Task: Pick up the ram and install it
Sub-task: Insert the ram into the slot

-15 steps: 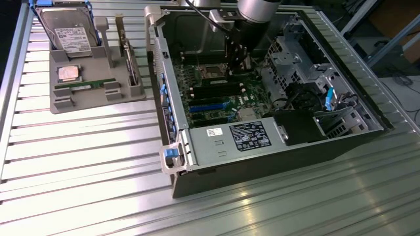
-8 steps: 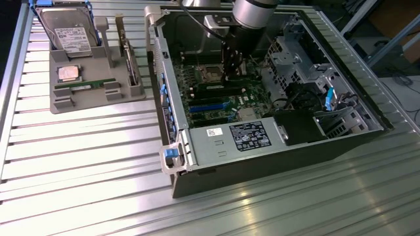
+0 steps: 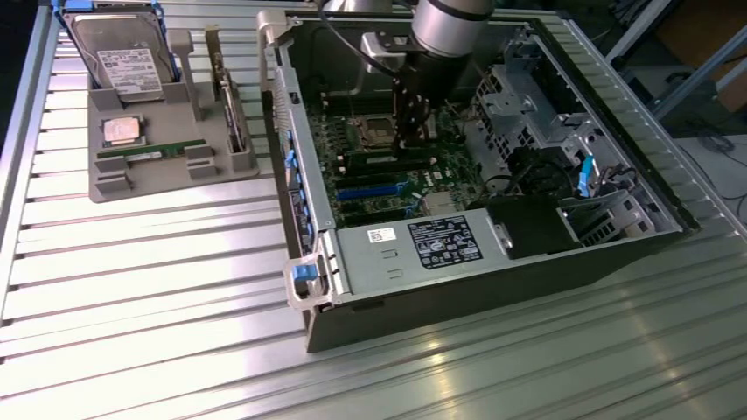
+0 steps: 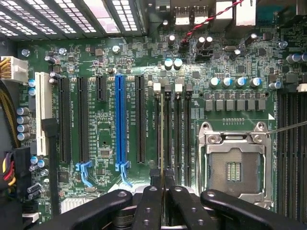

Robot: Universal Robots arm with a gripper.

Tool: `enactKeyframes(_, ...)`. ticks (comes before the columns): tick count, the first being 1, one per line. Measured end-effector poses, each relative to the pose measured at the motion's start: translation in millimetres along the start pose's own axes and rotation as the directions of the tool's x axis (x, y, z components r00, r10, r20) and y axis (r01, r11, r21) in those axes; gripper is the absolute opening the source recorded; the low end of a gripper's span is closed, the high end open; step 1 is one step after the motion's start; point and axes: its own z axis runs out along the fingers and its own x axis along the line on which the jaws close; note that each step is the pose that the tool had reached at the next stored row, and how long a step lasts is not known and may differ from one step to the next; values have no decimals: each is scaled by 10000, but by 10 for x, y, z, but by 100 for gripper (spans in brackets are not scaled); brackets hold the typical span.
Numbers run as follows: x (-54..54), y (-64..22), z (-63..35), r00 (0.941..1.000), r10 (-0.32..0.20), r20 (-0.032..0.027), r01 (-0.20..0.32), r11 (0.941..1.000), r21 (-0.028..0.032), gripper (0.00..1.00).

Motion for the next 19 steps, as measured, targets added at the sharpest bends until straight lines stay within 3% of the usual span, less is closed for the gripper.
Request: enactKeyframes(19,1,43,32,10000,1,1,-1,10000,0,12)
